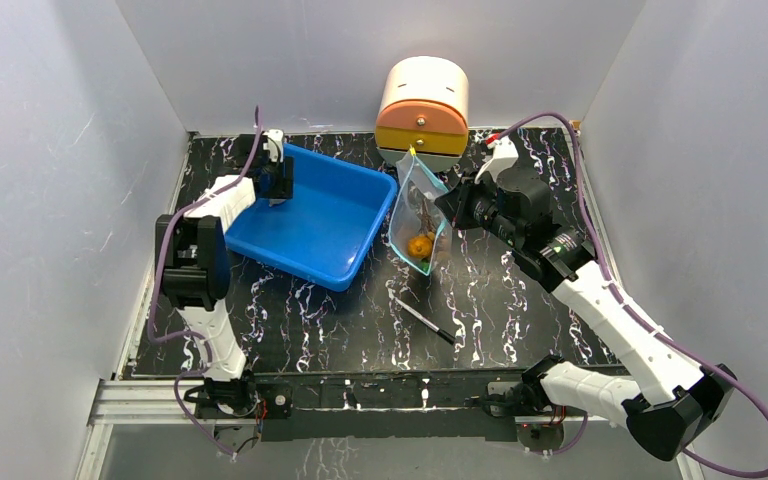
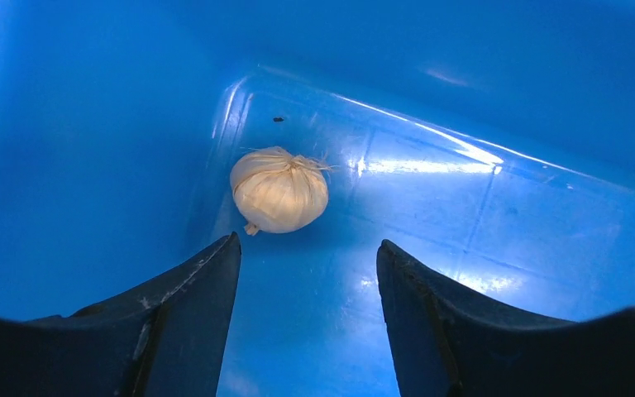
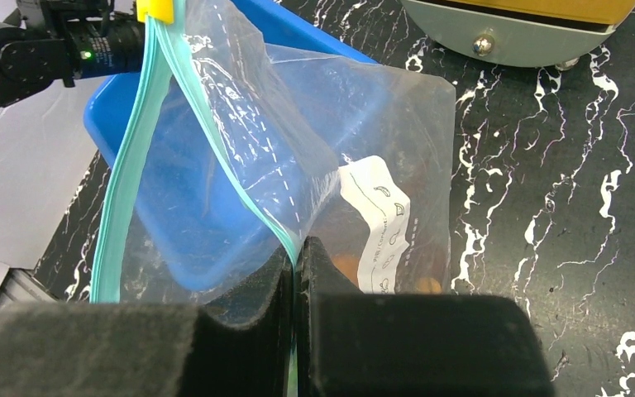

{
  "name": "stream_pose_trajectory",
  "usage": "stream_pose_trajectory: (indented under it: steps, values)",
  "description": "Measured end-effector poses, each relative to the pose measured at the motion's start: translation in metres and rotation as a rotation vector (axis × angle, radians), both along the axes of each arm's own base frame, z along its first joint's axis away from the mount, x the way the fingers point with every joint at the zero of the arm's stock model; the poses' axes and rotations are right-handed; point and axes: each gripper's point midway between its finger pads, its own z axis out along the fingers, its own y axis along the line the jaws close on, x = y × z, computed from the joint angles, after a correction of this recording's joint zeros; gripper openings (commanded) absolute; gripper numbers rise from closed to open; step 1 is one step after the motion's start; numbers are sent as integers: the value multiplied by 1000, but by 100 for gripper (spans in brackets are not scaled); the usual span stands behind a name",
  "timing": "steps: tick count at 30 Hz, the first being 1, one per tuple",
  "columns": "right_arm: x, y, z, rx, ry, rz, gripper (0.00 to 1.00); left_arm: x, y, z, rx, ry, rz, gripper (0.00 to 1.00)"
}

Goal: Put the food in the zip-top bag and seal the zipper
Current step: Pick up the fake vegetable from the bin.

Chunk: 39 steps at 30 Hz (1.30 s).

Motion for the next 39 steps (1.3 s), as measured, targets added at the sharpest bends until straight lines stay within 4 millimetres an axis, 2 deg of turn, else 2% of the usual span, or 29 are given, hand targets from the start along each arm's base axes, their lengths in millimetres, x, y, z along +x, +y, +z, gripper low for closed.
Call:
stream_pose_trajectory:
  steps: [7,21,25,32,39]
  values:
    - [0,-1,-2,-4,6,-4,0,4,2,-31,23,44,0,64]
    - [0,-2,-2,-8,9,-7,0,20,12,-42,88,29,9,64]
    - [0,-2,-3,-11,11,-9,0,24,13,-47,95,33,10,57]
    - [-1,-3,-4,-14,16,-11,0,26,10,-47,91,32,-10,35]
    - [-1,-3,-4,-14,18,-11,0,24,7,-47,77,34,-26,33]
